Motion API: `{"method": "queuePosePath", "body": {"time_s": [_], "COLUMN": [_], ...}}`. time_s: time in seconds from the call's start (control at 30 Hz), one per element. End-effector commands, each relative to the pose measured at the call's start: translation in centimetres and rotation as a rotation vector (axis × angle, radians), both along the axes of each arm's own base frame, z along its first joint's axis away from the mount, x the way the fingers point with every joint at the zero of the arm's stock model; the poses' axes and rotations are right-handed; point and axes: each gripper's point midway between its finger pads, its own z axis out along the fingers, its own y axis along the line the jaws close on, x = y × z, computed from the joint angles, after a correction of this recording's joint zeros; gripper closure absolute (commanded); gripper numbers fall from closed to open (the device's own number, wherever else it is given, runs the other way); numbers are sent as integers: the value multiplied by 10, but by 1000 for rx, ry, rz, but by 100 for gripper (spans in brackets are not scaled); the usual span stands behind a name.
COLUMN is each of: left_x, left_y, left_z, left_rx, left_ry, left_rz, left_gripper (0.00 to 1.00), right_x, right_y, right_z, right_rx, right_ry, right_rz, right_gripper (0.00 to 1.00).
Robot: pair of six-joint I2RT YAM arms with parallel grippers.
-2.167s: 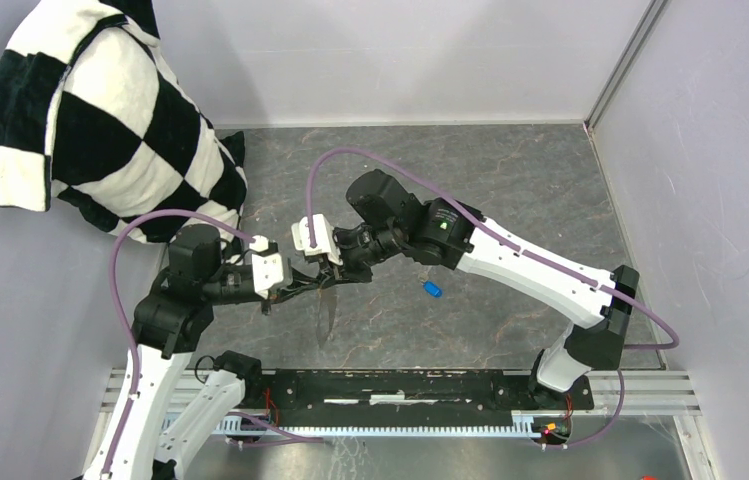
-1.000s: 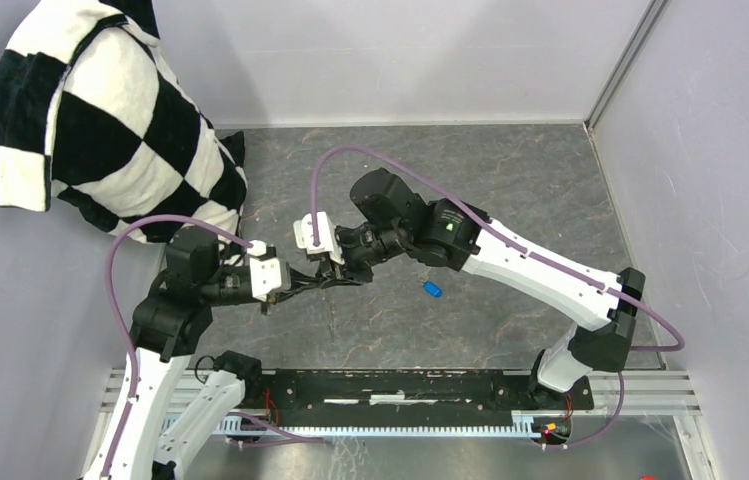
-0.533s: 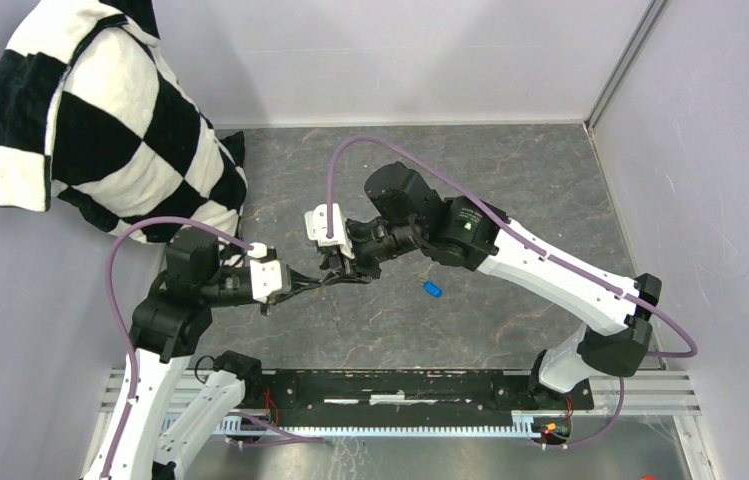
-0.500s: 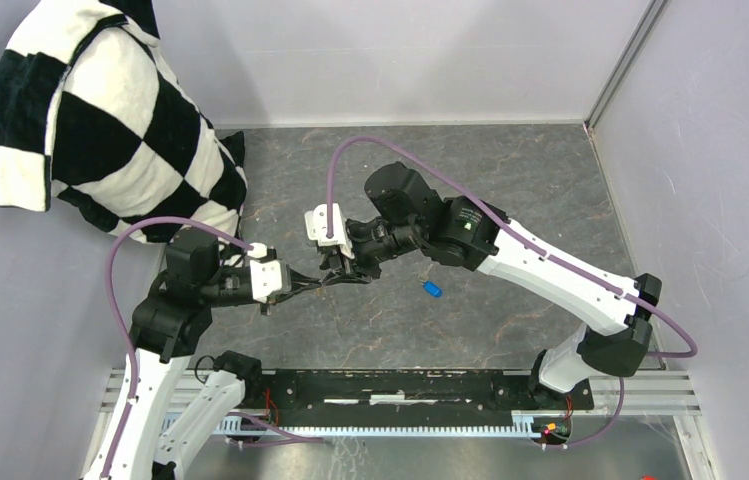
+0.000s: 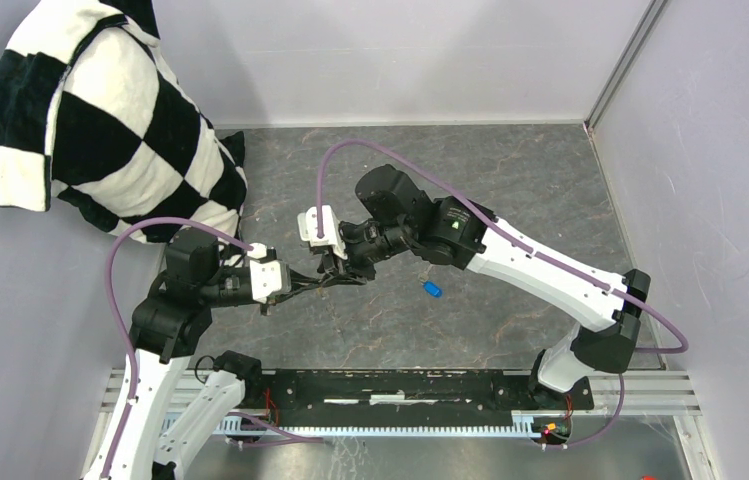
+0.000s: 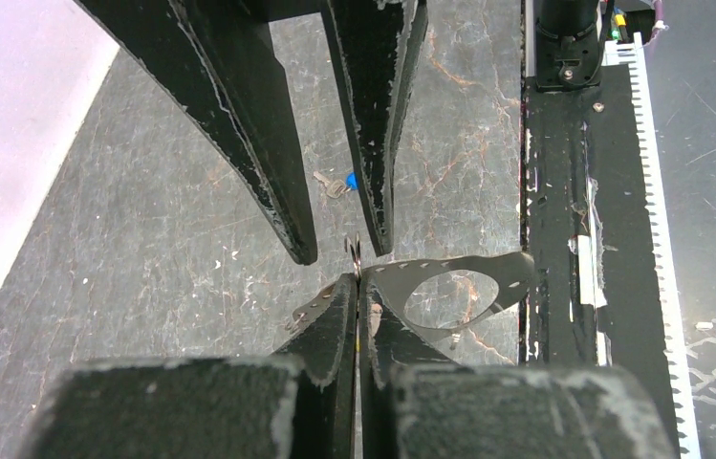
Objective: Put the keys on the keyring
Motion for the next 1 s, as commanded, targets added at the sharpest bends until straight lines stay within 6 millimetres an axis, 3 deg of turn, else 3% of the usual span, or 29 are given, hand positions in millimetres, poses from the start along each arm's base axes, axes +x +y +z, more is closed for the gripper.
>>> {"method": "queuePosePath", "body": {"time_s": [0.0, 0.67, 0.73, 0.87, 0.97], "left_x": [-1, -2, -3, -3, -4], "left_y": [-1, -1, -1, -1, -1], "left_z": [15, 17, 18, 17, 18], "left_rx": [-14, -17, -17, -19, -19], "left_ry": [-70, -77, -80, -79, -85], "left_rz": [-17, -20, -20, -21, -23], "left_gripper": [98, 98, 98, 98, 98], "right_x": [1, -2, -2, -3, 1], "right_y": [6, 9, 9, 8, 7], "right_z": [9, 4, 2, 4, 3], "right_rx": [37, 29, 25, 29, 25], "right_ry": [-1, 13, 14, 11, 12], "right_rz": [9, 34, 36, 45, 30], "right_gripper": [68, 76, 80, 98, 100]}}
